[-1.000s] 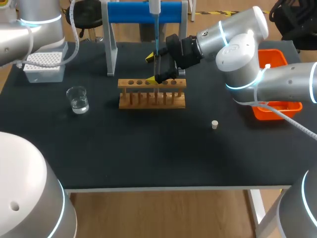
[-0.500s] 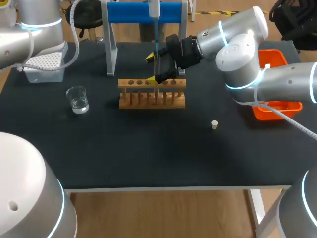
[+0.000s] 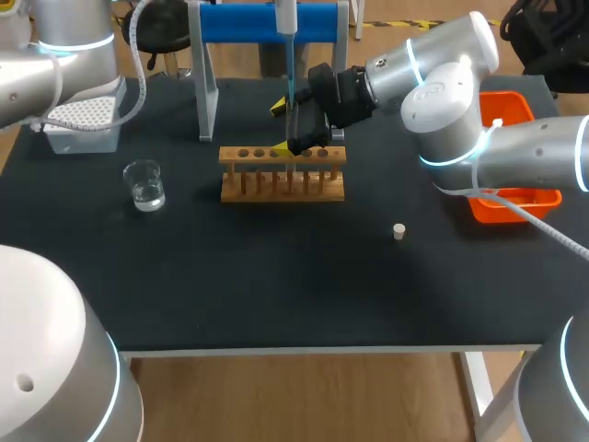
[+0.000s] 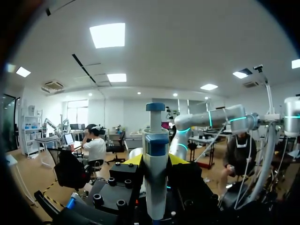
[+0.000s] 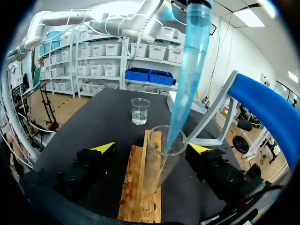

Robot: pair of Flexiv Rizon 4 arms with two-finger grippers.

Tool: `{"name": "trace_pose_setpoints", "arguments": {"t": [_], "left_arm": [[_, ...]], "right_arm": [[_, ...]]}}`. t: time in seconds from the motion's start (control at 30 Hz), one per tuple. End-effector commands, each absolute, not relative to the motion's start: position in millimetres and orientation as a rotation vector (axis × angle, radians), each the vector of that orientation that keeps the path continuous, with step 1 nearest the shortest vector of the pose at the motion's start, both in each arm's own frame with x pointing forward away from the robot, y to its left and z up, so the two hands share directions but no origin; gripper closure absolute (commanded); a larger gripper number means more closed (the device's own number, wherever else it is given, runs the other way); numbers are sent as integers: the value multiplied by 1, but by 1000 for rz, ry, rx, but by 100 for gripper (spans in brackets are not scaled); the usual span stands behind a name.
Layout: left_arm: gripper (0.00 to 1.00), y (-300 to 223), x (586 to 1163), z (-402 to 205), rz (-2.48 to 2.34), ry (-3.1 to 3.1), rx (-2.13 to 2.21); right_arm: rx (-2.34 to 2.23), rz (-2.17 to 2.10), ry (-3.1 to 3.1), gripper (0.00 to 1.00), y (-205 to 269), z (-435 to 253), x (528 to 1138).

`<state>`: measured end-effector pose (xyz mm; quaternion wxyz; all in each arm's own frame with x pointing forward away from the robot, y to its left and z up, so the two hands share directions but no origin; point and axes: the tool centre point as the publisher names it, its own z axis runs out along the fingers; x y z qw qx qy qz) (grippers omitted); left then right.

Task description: Invert the test tube, pick up the pipette, mount the tip to pipette, aspirate from beaker and dispense into the tube, eject the tip, return the pipette, and cap with the stopper.

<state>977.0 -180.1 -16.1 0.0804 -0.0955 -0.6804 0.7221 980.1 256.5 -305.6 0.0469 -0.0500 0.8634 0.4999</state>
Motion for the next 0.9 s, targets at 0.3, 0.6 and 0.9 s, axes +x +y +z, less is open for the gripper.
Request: {"name": "trace_pose_setpoints", "arguments": {"t": [0.3, 0.6, 0.9], "left_arm": [[100, -181, 979, -17, 2119, -2049, -309], [100, -178, 978, -17, 2111, -2078, -312], [100, -179, 979, -16, 2140, -2068, -352]], "right_arm": [[-155, 1525, 2637, 0, 256, -305, 981], [-155, 1525, 2637, 0, 256, -305, 981], [-155, 1525, 2637, 0, 256, -305, 981]]}}
